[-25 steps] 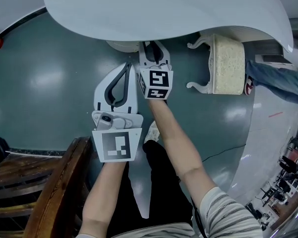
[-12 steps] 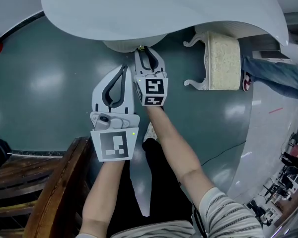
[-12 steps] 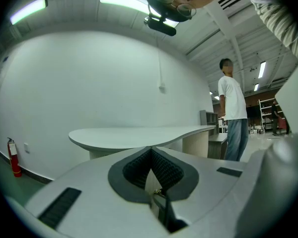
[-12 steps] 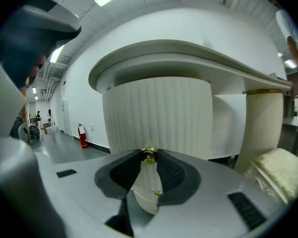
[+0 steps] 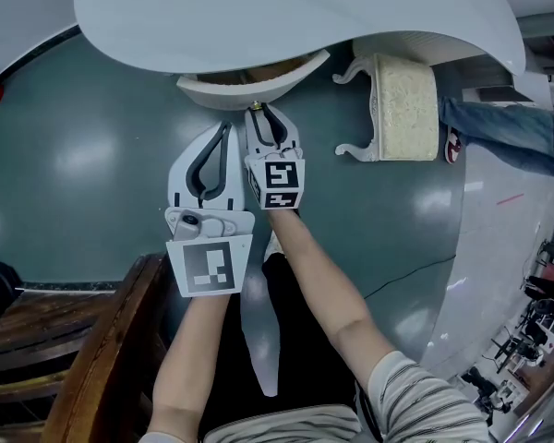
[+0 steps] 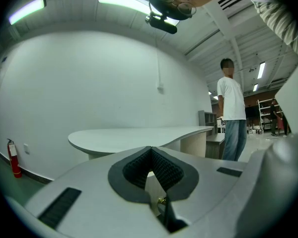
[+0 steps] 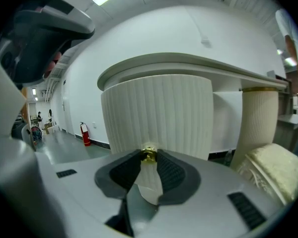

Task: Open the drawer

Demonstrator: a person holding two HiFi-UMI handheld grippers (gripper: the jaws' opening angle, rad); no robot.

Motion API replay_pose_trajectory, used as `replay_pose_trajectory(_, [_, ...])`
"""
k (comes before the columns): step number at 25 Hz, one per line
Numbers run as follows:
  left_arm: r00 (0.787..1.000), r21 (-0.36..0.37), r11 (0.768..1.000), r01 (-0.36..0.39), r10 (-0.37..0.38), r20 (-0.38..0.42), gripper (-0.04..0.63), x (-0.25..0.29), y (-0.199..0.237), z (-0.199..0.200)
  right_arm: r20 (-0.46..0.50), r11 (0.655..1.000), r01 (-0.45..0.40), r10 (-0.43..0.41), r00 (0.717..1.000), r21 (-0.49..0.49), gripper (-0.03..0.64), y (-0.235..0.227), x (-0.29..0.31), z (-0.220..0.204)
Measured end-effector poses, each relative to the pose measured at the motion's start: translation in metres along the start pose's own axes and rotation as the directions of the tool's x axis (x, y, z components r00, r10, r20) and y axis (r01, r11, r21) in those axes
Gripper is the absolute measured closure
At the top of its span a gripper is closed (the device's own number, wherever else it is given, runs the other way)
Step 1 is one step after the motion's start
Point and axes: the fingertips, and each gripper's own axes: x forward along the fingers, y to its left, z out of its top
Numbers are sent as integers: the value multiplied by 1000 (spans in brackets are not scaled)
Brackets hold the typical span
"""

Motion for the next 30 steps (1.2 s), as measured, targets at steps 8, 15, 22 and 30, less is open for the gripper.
replay_pose_trajectory(8, [1000,-15,1000,-10,10,-15,595,-10,-4,4,-33,1000,-4,5,999,16,506,3,-21,-11])
replay_pose_trajectory(15, [1000,-33,999,-19,19,-20,595,-18,-5,6,-57,1000,-9,10,998,23,506,6,-36,-19])
replay_pose_trajectory(22, [1000,-25,1000,-16,15,-17,595,-25,-11,11,-73,1000,-18,19,997,20,506,11,-52,-25])
replay_pose_trajectory(30, [999,-40,999,-26,25,-23,595,-36,-15,14,-97,999,-18,21,995,27,506,13,-67,-33])
